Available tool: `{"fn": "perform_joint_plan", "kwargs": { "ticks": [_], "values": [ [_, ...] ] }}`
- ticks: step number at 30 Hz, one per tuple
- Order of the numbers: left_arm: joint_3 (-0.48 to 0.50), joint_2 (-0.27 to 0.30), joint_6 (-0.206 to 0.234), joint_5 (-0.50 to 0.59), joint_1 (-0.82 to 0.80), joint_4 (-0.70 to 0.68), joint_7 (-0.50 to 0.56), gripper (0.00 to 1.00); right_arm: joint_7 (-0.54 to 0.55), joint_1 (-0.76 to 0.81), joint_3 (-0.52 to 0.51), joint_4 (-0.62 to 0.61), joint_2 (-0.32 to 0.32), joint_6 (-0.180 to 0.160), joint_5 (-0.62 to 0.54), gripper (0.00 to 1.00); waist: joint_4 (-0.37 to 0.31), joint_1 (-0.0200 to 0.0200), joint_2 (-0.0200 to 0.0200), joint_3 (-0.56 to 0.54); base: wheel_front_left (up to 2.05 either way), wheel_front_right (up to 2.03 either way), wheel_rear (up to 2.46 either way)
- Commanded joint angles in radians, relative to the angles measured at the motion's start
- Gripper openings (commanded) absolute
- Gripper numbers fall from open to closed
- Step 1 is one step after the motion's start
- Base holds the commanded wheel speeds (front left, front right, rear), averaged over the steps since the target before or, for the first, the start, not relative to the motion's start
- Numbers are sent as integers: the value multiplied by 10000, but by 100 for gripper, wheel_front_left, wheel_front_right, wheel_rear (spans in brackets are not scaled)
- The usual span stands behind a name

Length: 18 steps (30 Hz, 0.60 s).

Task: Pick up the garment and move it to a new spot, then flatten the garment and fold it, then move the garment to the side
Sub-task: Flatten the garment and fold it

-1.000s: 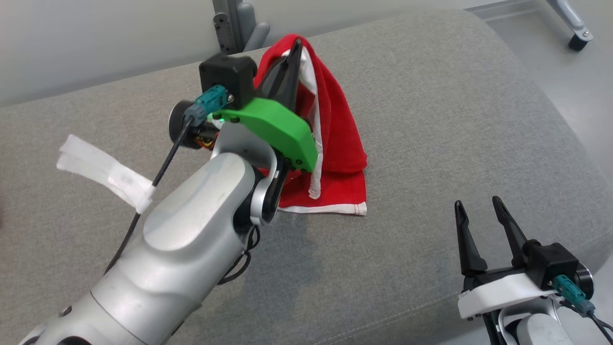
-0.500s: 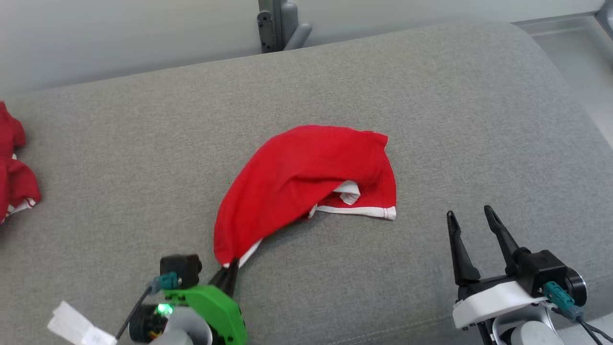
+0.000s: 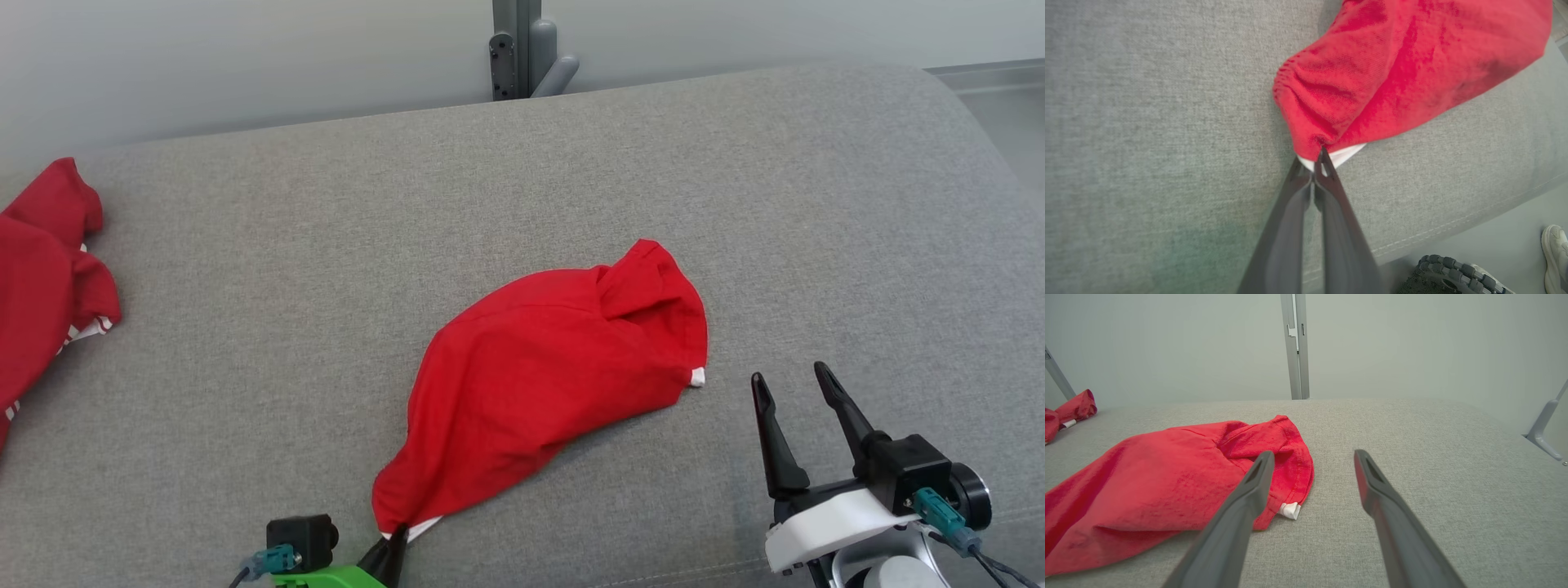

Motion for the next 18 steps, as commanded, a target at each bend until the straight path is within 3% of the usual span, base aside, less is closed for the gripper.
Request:
{"fn": "perform_joint_plan", "kwargs": {
  "ticks": [1,8,16,18],
  "values": [
    [30,-29,-67,-62,156,-86,-53,100,-2,104,37,23,-32,-14,-75,100,8,0,0,-22,0,0,0],
    [156,411,287,-38,459,-761,-138,100,-2,103,93,8,-42,-14,-32,100,-59,0,0,-21,0,0,0],
    [325,2234,2194,616,1029,-3139,128,100,-1,91,-39,-105,-33,-14,56,100,-224,0,0,192,0,0,0],
    [250,2486,2457,1017,746,-3932,219,100,-1,38,-13,-106,-27,-14,58,100,-272,0,0,271,0,0,0]
  ]
}}
